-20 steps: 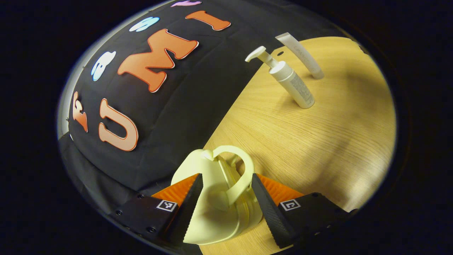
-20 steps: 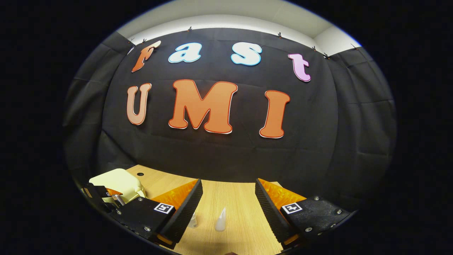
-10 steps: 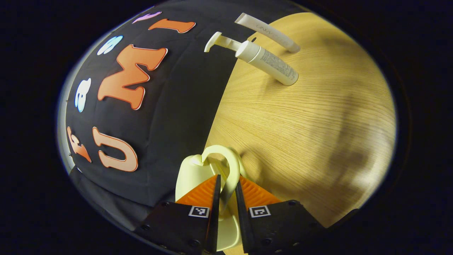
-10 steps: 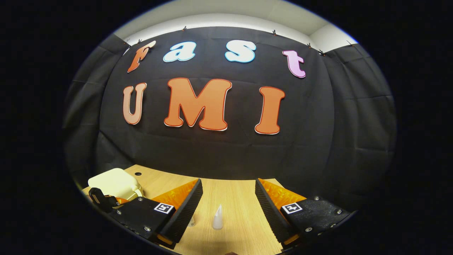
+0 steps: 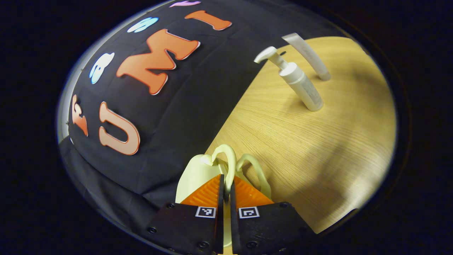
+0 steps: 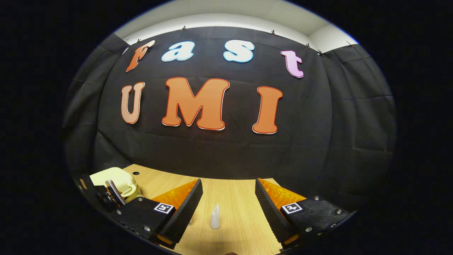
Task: First open the suitcase, pack the skin care products into it, and then close the suitcase.
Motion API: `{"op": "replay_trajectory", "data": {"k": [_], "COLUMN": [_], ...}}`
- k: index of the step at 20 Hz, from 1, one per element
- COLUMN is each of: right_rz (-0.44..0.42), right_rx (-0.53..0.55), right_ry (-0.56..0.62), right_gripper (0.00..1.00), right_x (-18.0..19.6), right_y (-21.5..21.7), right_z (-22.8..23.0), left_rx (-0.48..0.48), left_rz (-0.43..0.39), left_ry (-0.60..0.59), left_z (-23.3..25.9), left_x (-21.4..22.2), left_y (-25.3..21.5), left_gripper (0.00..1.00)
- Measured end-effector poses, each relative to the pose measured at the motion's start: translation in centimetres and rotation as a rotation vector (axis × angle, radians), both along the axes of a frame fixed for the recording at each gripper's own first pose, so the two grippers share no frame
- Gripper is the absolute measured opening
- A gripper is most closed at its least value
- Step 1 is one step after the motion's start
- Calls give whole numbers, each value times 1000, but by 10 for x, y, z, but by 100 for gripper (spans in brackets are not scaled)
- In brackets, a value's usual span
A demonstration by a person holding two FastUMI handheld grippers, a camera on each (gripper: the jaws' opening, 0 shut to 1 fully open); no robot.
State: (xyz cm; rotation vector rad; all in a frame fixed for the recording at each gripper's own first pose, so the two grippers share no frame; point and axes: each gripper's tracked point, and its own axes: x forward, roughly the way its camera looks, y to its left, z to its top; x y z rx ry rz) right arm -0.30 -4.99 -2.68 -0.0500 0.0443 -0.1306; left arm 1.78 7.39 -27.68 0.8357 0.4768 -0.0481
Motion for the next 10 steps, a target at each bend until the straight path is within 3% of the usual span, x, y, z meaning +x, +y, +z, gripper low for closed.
{"op": "replay_trajectory", "data": {"k": [10], "right_rz": [36], "right_rx": [-11], "right_ry": [8], "right_gripper": [95], "right_x": [8], "right_y": [24], "right_z": [4], "left_rx": [-299], "left_rz": [173], "left_ry": [-156], "left_z": [95], "left_x": [-4], "left_y": [76], "left_gripper": [9]}}
